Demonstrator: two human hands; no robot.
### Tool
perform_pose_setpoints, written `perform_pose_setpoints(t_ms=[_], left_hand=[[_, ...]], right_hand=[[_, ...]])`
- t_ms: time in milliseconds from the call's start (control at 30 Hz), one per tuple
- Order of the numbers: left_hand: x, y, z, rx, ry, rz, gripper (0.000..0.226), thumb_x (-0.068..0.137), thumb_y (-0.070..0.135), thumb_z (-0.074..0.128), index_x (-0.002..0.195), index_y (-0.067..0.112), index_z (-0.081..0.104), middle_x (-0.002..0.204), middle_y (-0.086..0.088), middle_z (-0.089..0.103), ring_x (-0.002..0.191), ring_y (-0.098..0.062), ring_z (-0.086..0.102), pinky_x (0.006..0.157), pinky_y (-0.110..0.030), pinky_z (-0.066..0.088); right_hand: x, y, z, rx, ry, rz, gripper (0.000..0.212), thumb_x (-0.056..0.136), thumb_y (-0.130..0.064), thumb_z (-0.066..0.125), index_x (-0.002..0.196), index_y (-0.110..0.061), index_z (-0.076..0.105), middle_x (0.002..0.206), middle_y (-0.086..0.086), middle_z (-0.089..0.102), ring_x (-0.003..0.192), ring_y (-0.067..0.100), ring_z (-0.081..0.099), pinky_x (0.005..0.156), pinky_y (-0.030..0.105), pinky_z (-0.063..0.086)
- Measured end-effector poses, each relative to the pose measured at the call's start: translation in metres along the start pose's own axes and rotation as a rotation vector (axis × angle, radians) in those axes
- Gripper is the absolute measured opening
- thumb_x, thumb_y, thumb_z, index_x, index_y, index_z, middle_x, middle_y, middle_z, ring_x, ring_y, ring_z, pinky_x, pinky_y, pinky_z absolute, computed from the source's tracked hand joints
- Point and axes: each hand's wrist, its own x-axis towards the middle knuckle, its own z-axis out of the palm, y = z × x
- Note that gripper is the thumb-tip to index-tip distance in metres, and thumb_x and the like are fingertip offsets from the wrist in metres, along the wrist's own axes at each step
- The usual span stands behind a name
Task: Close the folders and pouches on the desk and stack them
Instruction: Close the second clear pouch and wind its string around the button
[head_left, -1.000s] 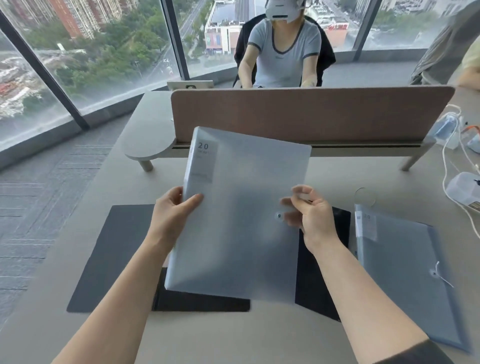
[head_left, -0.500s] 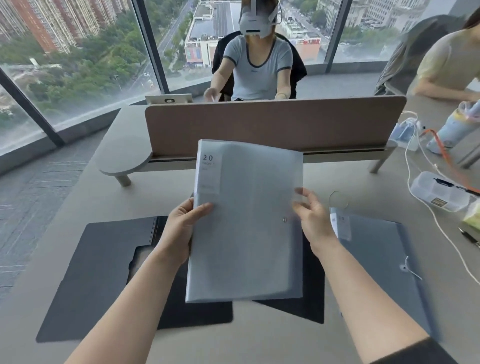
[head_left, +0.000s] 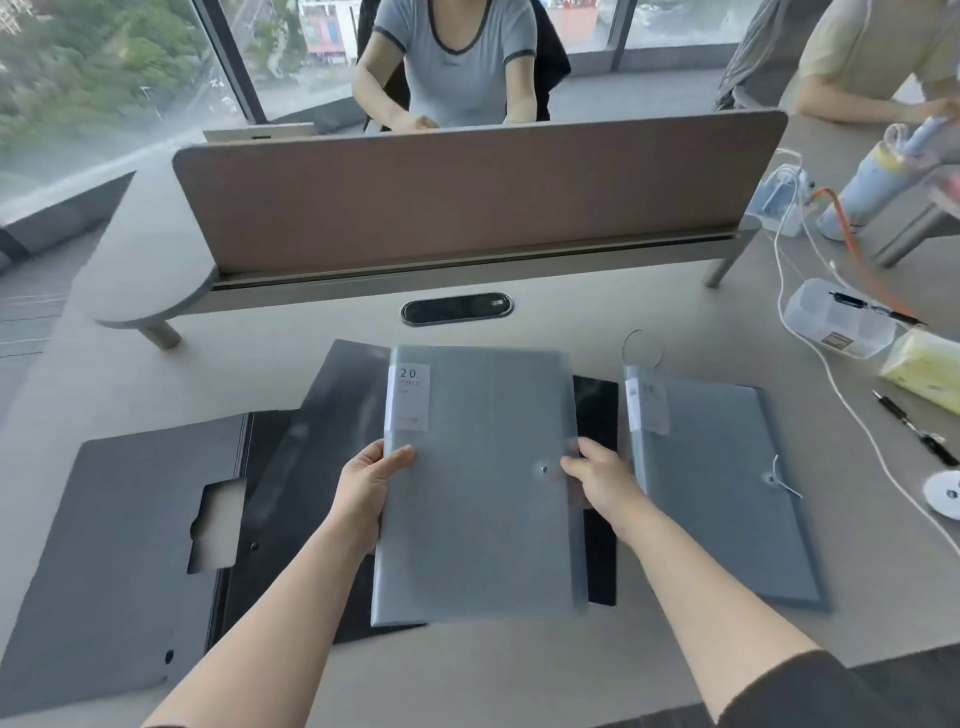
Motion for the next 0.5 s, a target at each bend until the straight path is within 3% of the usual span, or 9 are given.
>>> perform_pose_setpoints(t_ms=[67,133,200,267,500], left_hand=[[0.006,-0.008,-0.003,0.006,0.020,-0.015,0.009,0.085,0.010,0.071,0.093,0.011,0.072,0.090,-0.018,0.074,0.070,-0.032,0.069,0.072,-0.048,0.059],[0.012,-0.014,-0.005,0.015,0.037,-0.029,0.010,0.085,0.009,0.070,0.095,0.010,0.072,0.091,-0.019,0.074,0.071,-0.032,0.069,0.073,-0.048,0.060],[0.016,-0.020,-0.007,0.018,0.057,-0.042,0.009,0.086,0.009,0.070,0.094,0.010,0.071,0.090,-0.018,0.074,0.072,-0.033,0.069,0.075,-0.049,0.060],[0.020,-0.024,-0.008,0.026,0.079,-0.054,0.008,0.086,0.009,0.070,0.094,0.010,0.071,0.088,-0.016,0.074,0.071,-0.032,0.069,0.074,-0.048,0.060],[0.029,-0.033,-0.016,0.075,0.119,-0.074,0.008,0.084,0.009,0.072,0.092,0.010,0.072,0.085,-0.015,0.075,0.068,-0.031,0.070,0.073,-0.048,0.060]], right_hand=[[0.003,0.008,0.001,-0.020,-0.018,0.028,0.023,0.097,-0.009,0.047,0.107,-0.013,0.067,0.105,0.008,0.074,0.094,0.025,0.069,0.078,0.033,0.052],[0.007,0.015,0.003,-0.070,-0.036,0.054,0.021,0.096,-0.010,0.046,0.105,-0.011,0.066,0.095,0.014,0.072,0.075,0.026,0.064,0.062,0.031,0.048],[0.011,0.022,0.004,-0.137,-0.054,0.083,0.020,0.095,-0.010,0.046,0.101,-0.013,0.064,0.083,0.009,0.065,0.063,0.021,0.055,0.053,0.029,0.040],[0.015,0.028,0.007,-0.185,-0.057,0.114,0.020,0.095,-0.009,0.045,0.099,-0.014,0.064,0.080,0.002,0.062,0.064,0.018,0.054,0.057,0.029,0.043],[0.021,0.039,0.015,-0.382,-0.075,0.156,0.019,0.094,-0.012,0.046,0.103,-0.004,0.061,0.074,0.003,0.053,0.061,0.017,0.048,0.060,0.031,0.042]])
